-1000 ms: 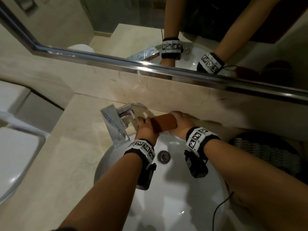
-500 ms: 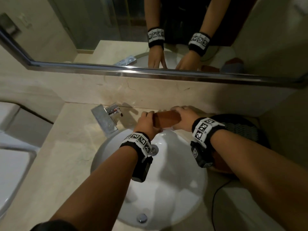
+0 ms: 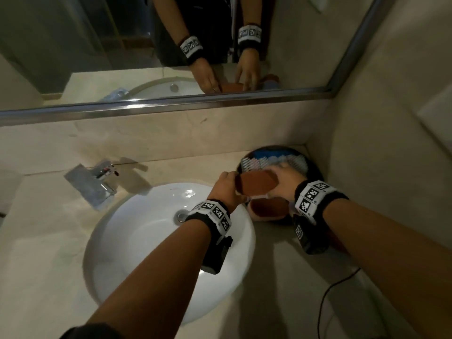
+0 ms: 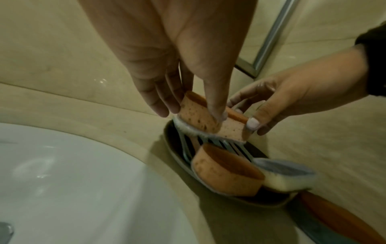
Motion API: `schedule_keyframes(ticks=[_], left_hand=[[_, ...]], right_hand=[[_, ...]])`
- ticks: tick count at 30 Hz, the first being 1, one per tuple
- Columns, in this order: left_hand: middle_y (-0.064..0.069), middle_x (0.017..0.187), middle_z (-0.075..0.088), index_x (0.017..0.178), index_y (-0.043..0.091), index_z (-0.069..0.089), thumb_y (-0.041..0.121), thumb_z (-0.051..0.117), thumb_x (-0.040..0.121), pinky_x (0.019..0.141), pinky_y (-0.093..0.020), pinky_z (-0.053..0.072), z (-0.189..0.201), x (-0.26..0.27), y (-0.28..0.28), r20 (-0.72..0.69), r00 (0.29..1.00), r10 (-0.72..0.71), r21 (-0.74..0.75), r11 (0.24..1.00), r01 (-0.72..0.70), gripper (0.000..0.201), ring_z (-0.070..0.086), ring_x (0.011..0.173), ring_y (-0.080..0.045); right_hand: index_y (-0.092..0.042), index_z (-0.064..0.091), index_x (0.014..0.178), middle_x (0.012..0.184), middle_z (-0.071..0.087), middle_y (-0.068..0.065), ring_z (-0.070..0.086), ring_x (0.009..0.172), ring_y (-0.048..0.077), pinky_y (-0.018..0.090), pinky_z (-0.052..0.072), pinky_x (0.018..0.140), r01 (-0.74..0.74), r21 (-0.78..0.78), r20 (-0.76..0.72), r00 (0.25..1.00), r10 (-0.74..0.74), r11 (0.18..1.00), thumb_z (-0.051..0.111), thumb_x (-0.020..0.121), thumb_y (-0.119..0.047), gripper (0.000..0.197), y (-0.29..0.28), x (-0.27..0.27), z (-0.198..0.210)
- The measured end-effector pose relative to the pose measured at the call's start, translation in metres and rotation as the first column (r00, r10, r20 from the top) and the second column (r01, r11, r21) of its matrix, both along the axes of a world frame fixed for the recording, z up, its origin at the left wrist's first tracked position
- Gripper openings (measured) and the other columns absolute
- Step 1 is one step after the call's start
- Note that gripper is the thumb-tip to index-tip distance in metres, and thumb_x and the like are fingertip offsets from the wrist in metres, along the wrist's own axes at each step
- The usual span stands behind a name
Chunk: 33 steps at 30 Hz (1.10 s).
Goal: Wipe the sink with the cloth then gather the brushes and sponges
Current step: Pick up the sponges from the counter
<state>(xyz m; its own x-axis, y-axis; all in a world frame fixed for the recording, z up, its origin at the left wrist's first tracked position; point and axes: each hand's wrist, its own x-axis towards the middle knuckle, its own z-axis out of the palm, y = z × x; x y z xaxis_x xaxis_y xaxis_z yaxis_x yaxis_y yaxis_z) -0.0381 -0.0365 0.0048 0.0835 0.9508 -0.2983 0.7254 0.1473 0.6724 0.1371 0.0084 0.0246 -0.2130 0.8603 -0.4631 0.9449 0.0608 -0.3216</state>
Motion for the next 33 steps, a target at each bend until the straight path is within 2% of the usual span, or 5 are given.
schedule_keyframes(ticks=[7, 17, 23, 28, 33], left_hand=[[-0.013, 0.133, 0.043, 0.137, 0.009, 0.04, 0.023, 0.073, 0.079, 0.1, -0.027, 0.036, -0.01, 0.034, -0.007, -0.096, 0.99, -0.106, -0.04, 0.994, 0.103, 0.068, 0.046, 0.12, -0.026], [-0.012, 0.133, 0.044, 0.137, 0.01, 0.04, 0.025, 0.075, 0.076, 0.1, -0.031, 0.04, -0.006, 0.037, -0.018, -0.145, 0.983, -0.108, -0.091, 0.991, 0.096, 0.072, 0.048, 0.119, -0.027], [-0.01, 0.135, 0.04, 0.138, 0.015, 0.041, 0.029, 0.077, 0.073, 0.103, -0.036, 0.04, 0.01, 0.044, -0.023, -0.17, 0.98, -0.103, -0.004, 0.995, 0.104, 0.076, 0.044, 0.122, -0.029], [-0.013, 0.132, 0.044, 0.134, 0.01, 0.045, 0.029, 0.075, 0.076, 0.102, -0.034, 0.038, 0.032, 0.079, -0.031, -0.158, 0.955, -0.251, 0.074, 0.962, 0.265, 0.068, 0.043, 0.123, -0.028], [-0.01, 0.136, 0.046, 0.136, 0.015, 0.042, 0.031, 0.072, 0.079, 0.103, -0.032, 0.033, 0.023, 0.115, -0.033, -0.187, 0.892, -0.412, 0.009, 0.907, 0.42, 0.066, 0.045, 0.123, -0.026]], right_hand=[[-0.019, 0.04, 0.139, 0.134, 0.041, 0.014, 0.048, 0.119, 0.029, 0.028, 0.038, 0.1, 0.038, -0.071, -0.008, 0.999, -0.038, 0.997, 0.08, 0.069, -0.029, 0.082, -0.021, 0.039, -0.016], [-0.019, 0.032, 0.144, 0.137, 0.039, 0.013, 0.046, 0.122, 0.03, 0.032, 0.038, 0.103, 0.014, -0.101, -0.019, 1.0, -0.016, 0.995, 0.08, 0.07, -0.029, 0.089, -0.029, 0.041, -0.019], [-0.019, 0.028, 0.145, 0.139, 0.041, 0.015, 0.048, 0.122, 0.03, 0.035, 0.044, 0.1, -0.005, -0.074, -0.05, 0.999, 0.001, 0.997, 0.079, 0.07, -0.023, 0.091, -0.034, 0.05, -0.007], [-0.02, 0.029, 0.145, 0.138, 0.04, 0.015, 0.047, 0.121, 0.03, 0.031, 0.042, 0.095, 0.058, -0.045, -0.018, 0.998, -0.059, 0.997, 0.075, 0.075, -0.02, 0.084, -0.041, 0.078, 0.005], [-0.018, 0.031, 0.144, 0.141, 0.042, 0.012, 0.046, 0.124, 0.031, 0.038, 0.041, 0.104, 0.163, -0.067, 0.001, 0.987, -0.164, 0.984, 0.076, 0.072, -0.019, 0.085, -0.068, 0.108, 0.017]])
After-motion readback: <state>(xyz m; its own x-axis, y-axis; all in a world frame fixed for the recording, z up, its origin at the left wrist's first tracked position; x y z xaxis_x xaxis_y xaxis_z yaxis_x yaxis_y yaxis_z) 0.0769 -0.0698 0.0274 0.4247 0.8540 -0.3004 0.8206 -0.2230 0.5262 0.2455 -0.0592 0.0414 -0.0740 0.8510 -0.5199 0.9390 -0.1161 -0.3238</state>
